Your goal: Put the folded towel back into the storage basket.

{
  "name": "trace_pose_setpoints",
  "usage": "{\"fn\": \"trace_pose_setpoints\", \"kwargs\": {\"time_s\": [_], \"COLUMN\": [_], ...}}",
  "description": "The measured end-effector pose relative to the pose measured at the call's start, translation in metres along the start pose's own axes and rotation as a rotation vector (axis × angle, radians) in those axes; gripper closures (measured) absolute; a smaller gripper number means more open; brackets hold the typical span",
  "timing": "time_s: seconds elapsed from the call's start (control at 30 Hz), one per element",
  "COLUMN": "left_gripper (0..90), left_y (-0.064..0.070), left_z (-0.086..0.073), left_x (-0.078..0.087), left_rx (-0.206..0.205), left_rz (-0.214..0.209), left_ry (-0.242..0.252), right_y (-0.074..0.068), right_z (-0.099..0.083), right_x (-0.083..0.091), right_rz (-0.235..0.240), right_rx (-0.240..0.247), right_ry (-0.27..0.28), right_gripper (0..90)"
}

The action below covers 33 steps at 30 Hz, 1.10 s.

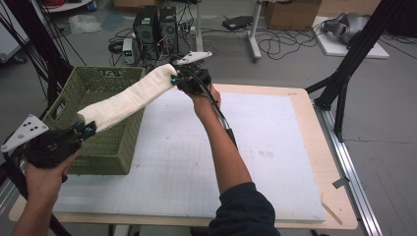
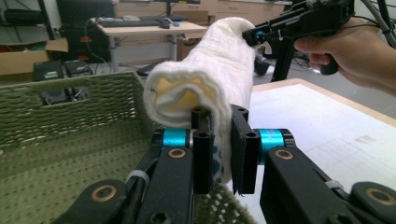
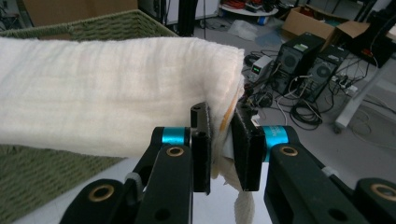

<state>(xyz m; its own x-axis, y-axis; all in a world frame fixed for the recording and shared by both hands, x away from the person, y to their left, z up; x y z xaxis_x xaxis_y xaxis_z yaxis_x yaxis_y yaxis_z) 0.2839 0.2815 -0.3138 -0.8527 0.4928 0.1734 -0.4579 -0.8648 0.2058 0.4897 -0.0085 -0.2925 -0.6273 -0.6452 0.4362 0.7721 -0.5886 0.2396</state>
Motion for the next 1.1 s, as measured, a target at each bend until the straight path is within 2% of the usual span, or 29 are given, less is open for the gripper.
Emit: {"fn": "trace_pose_setpoints", "kwargs": {"time_s": [0.43,0.73,0.9,1.1], "left_gripper": [80.8,80.8,80.8,80.8], "left_y": [-0.028,-0.049,-0.061,-0.068], "left_z": [-0.005,-0.007,-0.011,-0.012], "left_x": [0.015,0.031,0.038,0.042], "left_rx": [0.026,0.040,0.050,0.046], "left_rz": [0.058,0.111,0.137,0.167], "left_ry": [0.009,0.017,0.018,0.021], "right_y": [-0.027,-0.045,-0.050,-0.060], "right_z": [0.045,0.059,0.061,0.071], "right_x": [-0.046,-0.078,-0.095,-0.109], "right_rz": [0.039,0.067,0.079,0.092], "right_rx": [0.046,0.068,0.053,0.067], "right_ry": [-0.002,-0.010,-0.021,-0.025], "right_gripper": [79.3,79.3,79.2,79.2]}}
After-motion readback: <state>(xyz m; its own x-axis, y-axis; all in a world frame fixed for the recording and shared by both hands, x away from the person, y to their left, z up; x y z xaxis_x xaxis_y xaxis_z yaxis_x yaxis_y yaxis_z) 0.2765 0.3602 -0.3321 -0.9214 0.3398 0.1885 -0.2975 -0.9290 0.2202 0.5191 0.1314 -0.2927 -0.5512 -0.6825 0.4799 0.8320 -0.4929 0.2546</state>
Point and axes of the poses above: each handheld gripper's, and its own axes: x roughly backward along the jaws, z roughly out of its top, y roughly to its right, the point moved 4 cm from there along -x, roughly forward along the jaws, and after that the axes turned 8 degrees about x, right-handed, at the moved point
